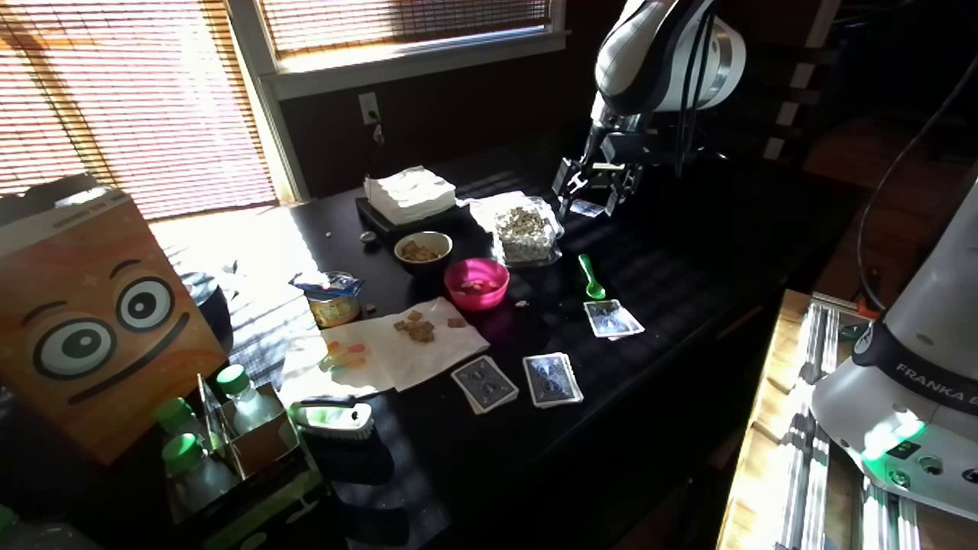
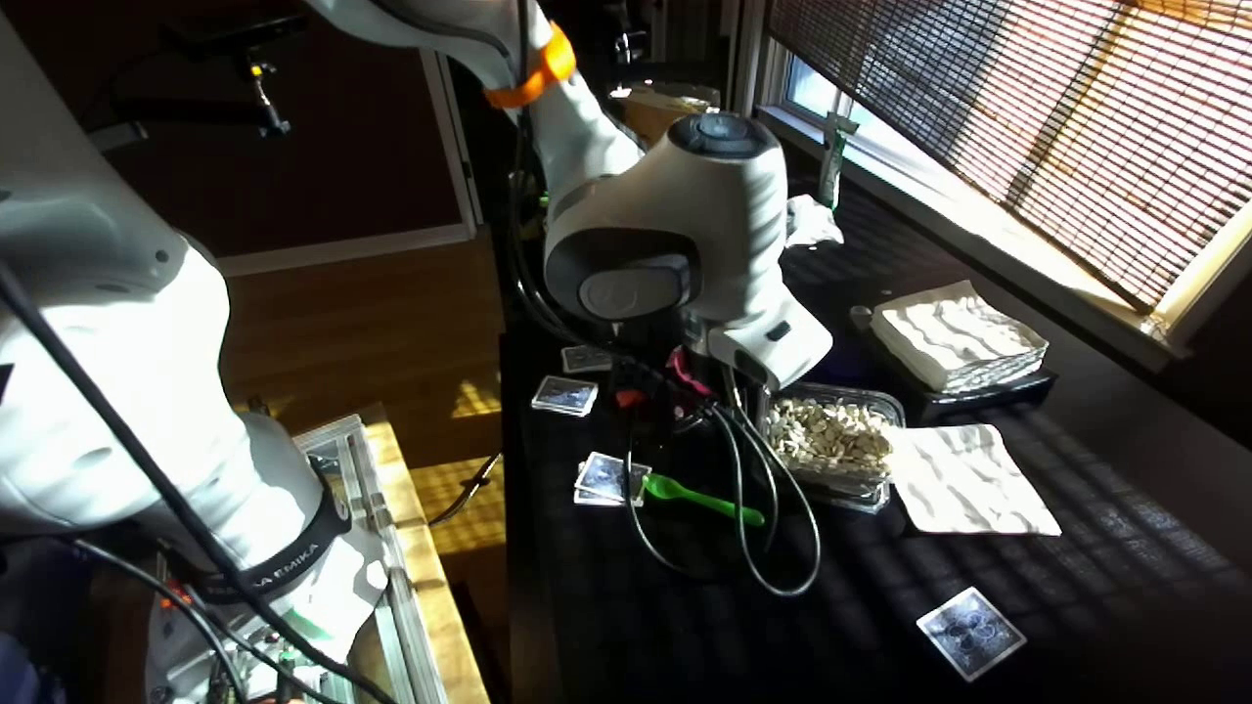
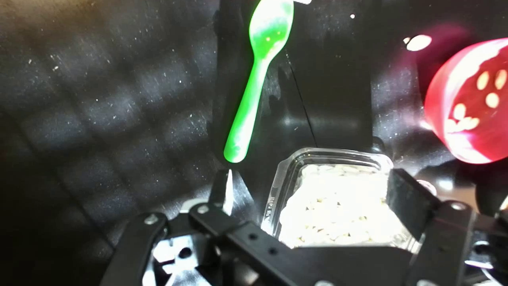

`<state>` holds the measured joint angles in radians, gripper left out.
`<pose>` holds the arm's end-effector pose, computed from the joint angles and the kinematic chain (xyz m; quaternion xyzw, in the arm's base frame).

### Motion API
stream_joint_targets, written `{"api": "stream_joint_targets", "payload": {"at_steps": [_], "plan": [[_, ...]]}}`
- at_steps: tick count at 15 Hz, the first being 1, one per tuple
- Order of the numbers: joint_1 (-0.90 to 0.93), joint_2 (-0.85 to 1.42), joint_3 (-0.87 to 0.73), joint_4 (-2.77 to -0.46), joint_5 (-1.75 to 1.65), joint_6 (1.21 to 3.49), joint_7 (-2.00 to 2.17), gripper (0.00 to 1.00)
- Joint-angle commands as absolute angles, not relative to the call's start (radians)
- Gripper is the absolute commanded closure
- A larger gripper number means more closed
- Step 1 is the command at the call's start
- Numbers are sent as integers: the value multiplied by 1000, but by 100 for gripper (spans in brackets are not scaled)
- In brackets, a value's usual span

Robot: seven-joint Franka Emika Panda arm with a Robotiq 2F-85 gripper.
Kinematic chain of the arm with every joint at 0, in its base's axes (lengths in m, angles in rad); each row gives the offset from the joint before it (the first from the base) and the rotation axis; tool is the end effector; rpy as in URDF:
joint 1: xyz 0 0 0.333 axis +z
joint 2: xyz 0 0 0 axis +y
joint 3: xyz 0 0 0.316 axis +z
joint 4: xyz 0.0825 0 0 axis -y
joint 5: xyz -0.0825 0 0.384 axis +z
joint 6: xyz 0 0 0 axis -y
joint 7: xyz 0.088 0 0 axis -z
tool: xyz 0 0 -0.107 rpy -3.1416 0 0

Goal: Transfer a spoonful of contents from the transparent bowl to the pink bowl

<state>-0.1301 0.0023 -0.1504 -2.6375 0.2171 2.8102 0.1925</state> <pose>0.4239 -0.1330 0.2608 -0.9397 0.3284 -0.0865 0.0399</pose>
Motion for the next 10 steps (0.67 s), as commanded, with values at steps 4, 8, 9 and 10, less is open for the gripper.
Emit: {"api": "stream_joint_targets", "payload": {"at_steps": [4,8,9,10], "plan": [[-136,-142,-134,-2672,106,2737,186,0],[-135,-120,-128,-2644,104,2712,189,0],[-135,-127,-126,-2645,100,2702,189,0],[-135,-131,-126,-2645,98,2698,188,0]]}}
